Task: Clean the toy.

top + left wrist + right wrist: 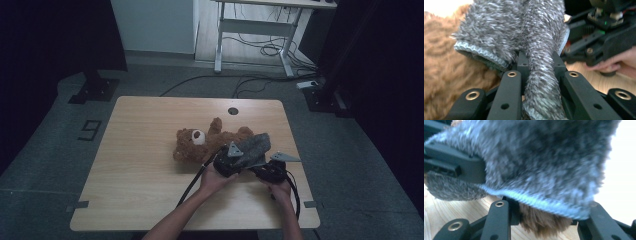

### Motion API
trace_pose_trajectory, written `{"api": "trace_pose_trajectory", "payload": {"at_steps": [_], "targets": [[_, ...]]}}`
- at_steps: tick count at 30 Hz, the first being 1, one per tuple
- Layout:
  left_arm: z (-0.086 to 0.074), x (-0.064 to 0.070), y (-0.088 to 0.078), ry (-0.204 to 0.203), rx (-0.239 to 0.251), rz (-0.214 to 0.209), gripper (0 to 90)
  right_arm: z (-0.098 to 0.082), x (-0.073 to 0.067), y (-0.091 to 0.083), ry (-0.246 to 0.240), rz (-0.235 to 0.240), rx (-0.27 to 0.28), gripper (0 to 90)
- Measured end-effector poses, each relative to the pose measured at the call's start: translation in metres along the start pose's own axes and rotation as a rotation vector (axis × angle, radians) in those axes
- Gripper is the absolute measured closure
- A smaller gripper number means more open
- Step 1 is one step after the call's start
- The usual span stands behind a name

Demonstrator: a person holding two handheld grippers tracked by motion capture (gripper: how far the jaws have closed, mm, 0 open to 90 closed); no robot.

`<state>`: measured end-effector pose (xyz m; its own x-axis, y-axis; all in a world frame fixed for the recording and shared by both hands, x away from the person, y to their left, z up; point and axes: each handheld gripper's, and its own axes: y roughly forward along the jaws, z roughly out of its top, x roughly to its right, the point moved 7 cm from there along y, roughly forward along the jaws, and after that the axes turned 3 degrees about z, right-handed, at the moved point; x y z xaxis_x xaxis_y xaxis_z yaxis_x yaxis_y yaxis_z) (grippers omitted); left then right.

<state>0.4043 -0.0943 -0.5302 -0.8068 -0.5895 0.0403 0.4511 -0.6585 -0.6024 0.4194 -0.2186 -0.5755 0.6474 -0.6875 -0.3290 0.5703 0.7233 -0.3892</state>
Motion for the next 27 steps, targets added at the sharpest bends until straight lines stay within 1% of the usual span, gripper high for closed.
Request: {"api": "trace_pose_trajectory", "payload": {"at_steps": [3, 5, 6, 7, 9, 10, 13, 15, 17, 20, 21, 22, 24, 25, 26, 27], "targets": [[-0.012, -0.001, -0.001, -0.001, -0.02, -0.004, 75.7, 0.0, 0.0, 0.0, -0.003, 0.002, 0.001, 59.4], [-0.022, -0.001, -0.002, -0.016, -0.027, -0.011, 75.6, 0.0, 0.0, 0.0, 0.0, 0.004, 0.001, 59.4], [-0.034, -0.002, -0.001, -0.02, -0.049, -0.006, 75.6, 0.0, 0.0, 0.0, 0.001, 0.004, 0.0, 59.4], [-0.034, -0.002, -0.001, -0.02, -0.049, -0.006, 75.6, 0.0, 0.0, 0.0, 0.001, 0.004, 0.0, 59.4], [-0.046, -0.004, 0.001, -0.022, -0.073, 0.002, 75.6, 0.0, 0.001, 0.0, 0.006, 0.008, 0.004, 59.5], [-0.055, -0.008, 0.002, -0.032, -0.09, 0.008, 75.6, 0.0, 0.001, -0.001, 0.007, 0.009, 0.007, 59.4], [-0.058, -0.01, -0.002, -0.038, -0.088, 0.013, 75.5, 0.001, 0.0, -0.001, 0.007, 0.011, 0.009, 59.5], [-0.056, -0.012, -0.009, -0.036, -0.074, 0.017, 75.4, 0.001, 0.0, -0.001, 0.008, 0.013, 0.015, 59.4], [-0.05, -0.013, -0.019, -0.022, -0.05, 0.031, 75.4, 0.002, 0.0, -0.001, 0.009, 0.014, 0.019, 59.4], [-0.034, -0.019, -0.039, -0.009, 0.002, 0.059, 75.4, 0.002, 0.0, -0.001, 0.008, 0.015, 0.023, 59.4], [-0.024, -0.025, -0.05, -0.008, 0.031, 0.079, 75.3, 0.002, 0.0, -0.001, 0.009, 0.015, 0.022, 59.4], [-0.024, -0.025, -0.05, -0.008, 0.031, 0.079, 75.4, 0.002, 0.0, -0.001, 0.009, 0.015, 0.022, 59.4], [-0.011, -0.037, -0.065, -0.004, 0.063, 0.121, 75.3, 0.002, 0.0, -0.001, 0.006, 0.015, 0.019, 59.4], [-0.007, -0.041, -0.07, -0.003, 0.073, 0.135, 75.3, 0.002, 0.0, -0.001, 0.006, 0.015, 0.019, 59.4], [0.001, -0.055, -0.084, 0.001, 0.091, 0.181, 75.3, 0.002, 0.0, -0.001, 0.01, 0.016, 0.022, 59.4], [0.001, -0.055, -0.084, 0.001, 0.091, 0.181, 75.4, 0.002, 0.0, -0.001, 0.01, 0.016, 0.022, 59.4]]}}
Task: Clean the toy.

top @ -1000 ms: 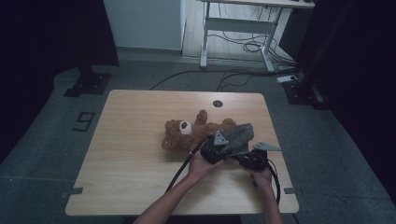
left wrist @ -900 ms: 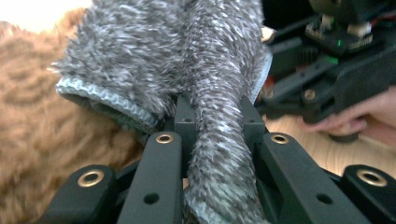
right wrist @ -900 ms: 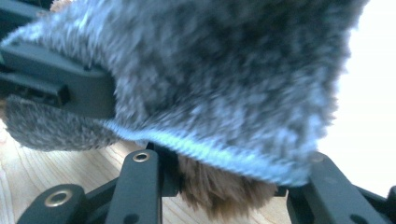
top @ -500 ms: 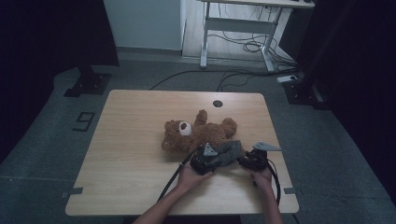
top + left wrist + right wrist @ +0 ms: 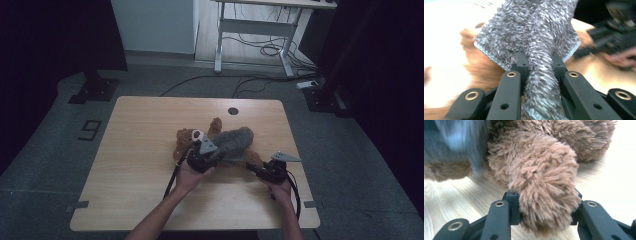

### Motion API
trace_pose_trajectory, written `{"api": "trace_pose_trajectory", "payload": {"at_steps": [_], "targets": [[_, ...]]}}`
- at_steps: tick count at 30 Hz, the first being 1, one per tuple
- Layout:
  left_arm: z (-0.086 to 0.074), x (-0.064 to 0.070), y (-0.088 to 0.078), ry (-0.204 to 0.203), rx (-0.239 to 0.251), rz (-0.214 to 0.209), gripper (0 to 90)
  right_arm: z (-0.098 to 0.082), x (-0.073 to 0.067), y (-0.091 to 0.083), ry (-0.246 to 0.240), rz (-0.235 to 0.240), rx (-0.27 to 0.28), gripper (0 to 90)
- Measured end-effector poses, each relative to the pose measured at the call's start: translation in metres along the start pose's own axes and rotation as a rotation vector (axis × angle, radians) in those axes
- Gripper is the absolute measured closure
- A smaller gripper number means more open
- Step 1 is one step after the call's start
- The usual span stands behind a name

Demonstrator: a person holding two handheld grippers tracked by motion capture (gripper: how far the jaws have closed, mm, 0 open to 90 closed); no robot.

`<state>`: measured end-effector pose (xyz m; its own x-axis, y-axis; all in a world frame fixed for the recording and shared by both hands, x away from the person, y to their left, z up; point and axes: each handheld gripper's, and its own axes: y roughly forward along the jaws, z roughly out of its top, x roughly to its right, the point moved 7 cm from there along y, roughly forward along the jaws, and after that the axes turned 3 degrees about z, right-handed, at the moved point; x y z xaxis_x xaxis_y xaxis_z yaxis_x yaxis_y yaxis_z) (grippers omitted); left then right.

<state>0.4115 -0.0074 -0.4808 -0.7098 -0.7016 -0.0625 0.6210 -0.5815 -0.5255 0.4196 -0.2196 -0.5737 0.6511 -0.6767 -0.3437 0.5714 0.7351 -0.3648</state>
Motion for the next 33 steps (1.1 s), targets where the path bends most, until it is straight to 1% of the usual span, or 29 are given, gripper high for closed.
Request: {"api": "trace_pose_trajectory", "payload": {"at_steps": [1, 2, 3, 5, 7, 9, 12, 14, 17, 18, 19, 20, 21, 24, 27, 28, 32, 33], "targets": [[0.003, -0.011, -0.005, -0.001, 0.004, 0.036, 75.4, 0.0, 0.0, 0.0, -0.001, 0.0, 0.0, 59.4], [0.003, -0.018, -0.007, -0.002, 0.001, 0.053, 75.4, 0.0, 0.0, 0.0, 0.0, 0.0, 0.0, 59.4], [0.002, -0.027, -0.009, -0.015, -0.009, 0.07, 75.4, 0.0, 0.0, 0.0, -0.001, 0.001, 0.0, 59.4], [-0.005, -0.044, -0.012, -0.046, -0.034, 0.099, 75.4, 0.0, 0.0, 0.0, -0.001, 0.001, 0.0, 59.4], [-0.017, -0.058, -0.014, -0.058, -0.056, 0.129, 75.3, 0.0, 0.0, 0.0, -0.001, 0.003, 0.001, 59.3], [-0.027, -0.067, -0.018, -0.092, -0.045, 0.129, 75.3, 0.0, -0.001, 0.001, -0.004, 0.003, 0.001, 59.3], [-0.038, -0.08, -0.028, -0.108, -0.046, 0.15, 75.3, 0.0, -0.001, 0.0, -0.002, 0.005, -0.001, 59.3], [-0.046, -0.087, -0.032, -0.107, -0.062, 0.166, 75.3, 0.0, -0.001, 0.0, -0.003, 0.006, -0.001, 59.3], [-0.058, -0.097, -0.036, -0.125, -0.081, 0.187, 75.3, -0.001, -0.001, 0.001, -0.001, 0.007, -0.001, 59.3], [-0.062, -0.1, -0.035, -0.142, -0.087, 0.186, 75.3, -0.001, -0.001, 0.001, -0.001, 0.007, -0.001, 59.3], [-0.069, -0.105, -0.033, -0.177, -0.091, 0.175, 75.4, -0.001, -0.001, 0.001, 0.0, 0.008, 0.001, 59.3], [-0.069, -0.105, -0.033, -0.177, -0.091, 0.175, 75.4, -0.001, -0.002, 0.002, -0.002, 0.007, 0.0, 59.3], [-0.073, -0.107, -0.032, -0.188, -0.093, 0.173, 75.4, -0.001, -0.002, 0.002, -0.002, 0.007, 0.0, 59.3], [-0.082, -0.111, -0.028, -0.231, -0.101, 0.165, 75.4, -0.001, -0.003, 0.002, 0.001, 0.01, -0.002, 59.3], [-0.087, -0.114, -0.028, -0.243, -0.113, 0.173, 75.4, -0.001, -0.003, 0.002, 0.0, 0.012, -0.005, 59.3], [-0.09, -0.116, -0.028, -0.245, -0.124, 0.179, 75.5, -0.002, -0.003, 0.002, 0.0, 0.013, -0.004, 59.3], [-0.106, -0.123, -0.027, -0.279, -0.165, 0.192, 75.5, -0.002, -0.003, 0.002, 0.0, 0.012, -0.005, 59.3], [-0.111, -0.124, -0.026, -0.278, -0.182, 0.195, 75.5, -0.002, -0.003, 0.002, -0.001, 0.011, -0.006, 59.3]]}}
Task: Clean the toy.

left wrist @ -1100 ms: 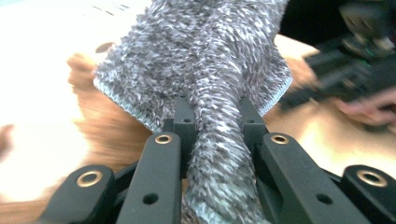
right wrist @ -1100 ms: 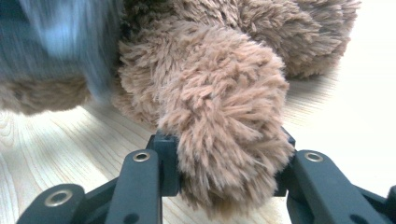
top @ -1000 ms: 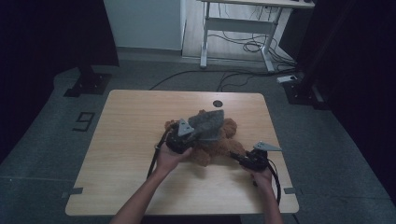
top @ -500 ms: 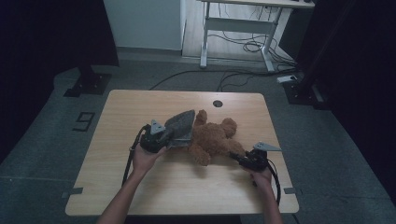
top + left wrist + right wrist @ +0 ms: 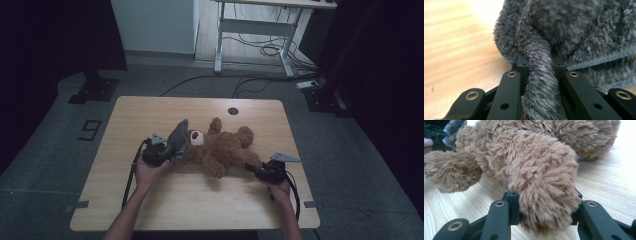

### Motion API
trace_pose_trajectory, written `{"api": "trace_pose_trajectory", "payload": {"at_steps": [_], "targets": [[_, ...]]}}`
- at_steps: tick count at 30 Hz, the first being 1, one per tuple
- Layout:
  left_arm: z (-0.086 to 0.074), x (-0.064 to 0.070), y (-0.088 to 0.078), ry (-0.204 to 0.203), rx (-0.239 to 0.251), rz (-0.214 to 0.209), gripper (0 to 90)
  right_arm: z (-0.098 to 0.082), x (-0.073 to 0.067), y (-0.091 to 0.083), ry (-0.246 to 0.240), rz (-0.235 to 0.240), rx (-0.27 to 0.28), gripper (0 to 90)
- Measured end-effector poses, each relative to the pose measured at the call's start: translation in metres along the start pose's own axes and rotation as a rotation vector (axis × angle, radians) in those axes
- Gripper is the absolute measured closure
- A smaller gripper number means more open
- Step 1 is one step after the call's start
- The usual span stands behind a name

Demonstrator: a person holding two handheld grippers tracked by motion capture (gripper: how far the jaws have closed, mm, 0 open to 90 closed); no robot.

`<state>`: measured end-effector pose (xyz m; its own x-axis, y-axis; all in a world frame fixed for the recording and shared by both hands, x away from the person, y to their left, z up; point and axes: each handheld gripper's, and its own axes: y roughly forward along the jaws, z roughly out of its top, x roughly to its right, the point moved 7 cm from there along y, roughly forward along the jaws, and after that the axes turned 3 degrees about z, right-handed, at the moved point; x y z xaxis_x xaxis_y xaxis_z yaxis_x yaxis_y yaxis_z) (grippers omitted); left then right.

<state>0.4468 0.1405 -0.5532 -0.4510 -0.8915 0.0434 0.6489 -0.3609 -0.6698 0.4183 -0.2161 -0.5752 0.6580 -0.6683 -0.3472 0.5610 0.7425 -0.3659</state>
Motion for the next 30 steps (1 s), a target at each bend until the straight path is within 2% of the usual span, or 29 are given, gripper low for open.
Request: {"api": "trace_pose_trajectory", "payload": {"at_steps": [4, 5, 7, 8, 9, 11, 13, 14, 15, 19, 24, 27, 30], "targets": [[-0.019, -0.006, 0.014, -0.03, -0.053, -0.019, 75.4, 0.0, 0.001, 0.001, -0.001, -0.004, 0.001, 59.3], [-0.019, -0.006, 0.014, -0.03, -0.053, -0.019, 75.4, 0.0, 0.001, 0.001, -0.001, -0.004, 0.001, 59.3], [-0.021, -0.008, 0.015, -0.058, -0.047, -0.044, 75.4, 0.0, 0.001, 0.0, -0.002, -0.006, -0.001, 59.3], [-0.015, -0.01, 0.008, -0.068, -0.02, -0.051, 75.4, 0.0, 0.002, 0.0, -0.002, -0.008, 0.0, 59.3], [-0.015, -0.01, 0.008, -0.068, -0.02, -0.051, 75.4, 0.0, 0.002, 0.0, -0.002, -0.008, 0.0, 59.3], [-0.004, -0.011, -0.005, -0.07, 0.021, -0.052, 75.4, 0.0, 0.003, 0.0, 0.002, -0.009, -0.001, 59.3], [0.013, -0.008, -0.022, -0.065, 0.082, -0.066, 75.4, 0.0, 0.003, 0.0, 0.004, -0.008, 0.001, 59.3], [0.027, -0.002, -0.033, -0.053, 0.119, -0.084, 75.5, 0.0, 0.002, 0.0, 0.001, -0.009, 0.001, 59.3], [0.027, -0.002, -0.033, -0.053, 0.119, -0.084, 75.4, 0.0, 0.002, 0.0, 0.001, -0.009, 0.001, 59.3], [0.057, 0.022, -0.045, -0.007, 0.177, -0.124, 75.4, 0.0, 0.002, 0.0, -0.001, -0.011, -0.002, 59.3], [0.084, 0.063, -0.036, 0.072, 0.177, -0.176, 75.4, 0.0, 0.002, 0.0, -0.001, -0.015, 0.0, 59.3], [0.092, 0.082, -0.021, 0.121, 0.137, -0.172, 75.2, 0.0, 0.002, 0.0, 0.002, -0.016, -0.001, 59.3], [0.09, 0.09, -0.002, 0.139, 0.087, -0.146, 75.2, 0.0, 0.002, 0.0, -0.005, -0.015, 0.001, 59.3]]}}
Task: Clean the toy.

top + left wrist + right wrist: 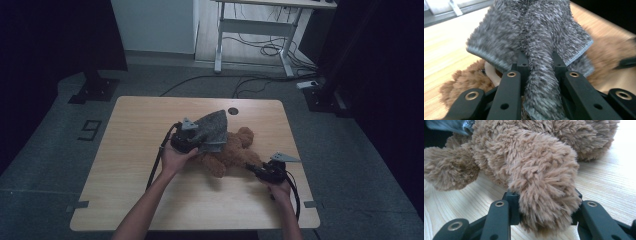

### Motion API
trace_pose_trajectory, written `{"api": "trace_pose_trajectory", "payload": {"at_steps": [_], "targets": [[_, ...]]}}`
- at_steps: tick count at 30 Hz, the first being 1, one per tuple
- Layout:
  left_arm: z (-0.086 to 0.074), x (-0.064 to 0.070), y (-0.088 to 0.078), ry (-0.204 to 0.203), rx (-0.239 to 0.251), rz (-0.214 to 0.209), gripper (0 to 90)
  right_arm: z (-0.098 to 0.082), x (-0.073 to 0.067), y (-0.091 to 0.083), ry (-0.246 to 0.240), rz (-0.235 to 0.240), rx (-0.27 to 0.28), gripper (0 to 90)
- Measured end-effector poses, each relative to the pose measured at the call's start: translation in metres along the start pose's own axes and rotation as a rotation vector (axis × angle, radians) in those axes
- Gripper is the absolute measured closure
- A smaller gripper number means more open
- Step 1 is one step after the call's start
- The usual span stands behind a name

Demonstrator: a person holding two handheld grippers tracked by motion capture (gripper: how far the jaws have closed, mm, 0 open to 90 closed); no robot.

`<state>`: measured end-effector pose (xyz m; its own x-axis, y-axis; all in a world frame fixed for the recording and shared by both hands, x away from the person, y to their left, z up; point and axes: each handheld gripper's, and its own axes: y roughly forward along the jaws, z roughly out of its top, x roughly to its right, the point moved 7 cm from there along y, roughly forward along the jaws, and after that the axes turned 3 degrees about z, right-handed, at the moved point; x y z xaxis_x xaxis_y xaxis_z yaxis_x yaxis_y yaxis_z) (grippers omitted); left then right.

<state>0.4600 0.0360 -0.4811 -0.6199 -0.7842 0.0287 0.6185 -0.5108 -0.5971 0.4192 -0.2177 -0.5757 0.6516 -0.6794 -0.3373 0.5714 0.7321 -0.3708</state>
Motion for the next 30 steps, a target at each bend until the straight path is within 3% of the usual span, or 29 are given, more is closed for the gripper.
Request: {"api": "trace_pose_trajectory", "payload": {"at_steps": [2, 5, 7, 10, 13, 15, 18, 22, 26, 28, 30], "targets": [[-0.004, -0.001, 0.007, 0.011, -0.012, 0.018, 75.2, 0.0, 0.0, 0.0, -0.003, 0.001, -0.002, 59.2], [-0.004, -0.004, 0.003, -0.001, 0.004, 0.027, 75.3, 0.001, -0.001, 0.0, -0.007, -0.004, -0.004, 59.2], [-0.004, -0.01, -0.003, 0.011, 0.018, 0.06, 75.2, 0.001, -0.001, 0.0, -0.007, -0.003, -0.004, 59.2], [-0.004, -0.022, -0.016, 0.019, 0.039, 0.123, 75.3, 0.001, -0.001, 0.0, -0.006, -0.007, -0.008, 59.3], [-0.014, -0.04, -0.022, -0.008, 0.019, 0.148, 75.4, 0.0, 0.0, 0.0, -0.001, -0.006, -0.01, 59.3], [-0.027, -0.052, -0.02, -0.043, -0.016, 0.14, 75.3, 0.0, 0.0, 0.001, 0.0, -0.004, -0.007, 59.3], [-0.049, -0.064, -0.017, -0.108, -0.029, 0.121, 75.4, 0.0, -0.001, 0.001, 0.001, -0.002, -0.005, 59.3], [-0.069, -0.071, -0.016, -0.164, -0.04, 0.112, 75.4, -0.001, -0.001, 0.003, 0.0, 0.001, -0.013, 59.3], [-0.092, -0.081, -0.013, -0.204, -0.092, 0.104, 75.4, -0.003, -0.001, 0.004, 0.004, 0.003, -0.018, 59.3], [-0.099, -0.084, -0.013, -0.217, -0.111, 0.1, 75.4, -0.003, -0.001, 0.004, 0.003, 0.002, -0.019, 59.3], [-0.096, -0.086, -0.022, -0.239, -0.077, 0.09, 75.4, -0.003, -0.001, 0.003, 0.003, 0.0, -0.02, 59.3]]}}
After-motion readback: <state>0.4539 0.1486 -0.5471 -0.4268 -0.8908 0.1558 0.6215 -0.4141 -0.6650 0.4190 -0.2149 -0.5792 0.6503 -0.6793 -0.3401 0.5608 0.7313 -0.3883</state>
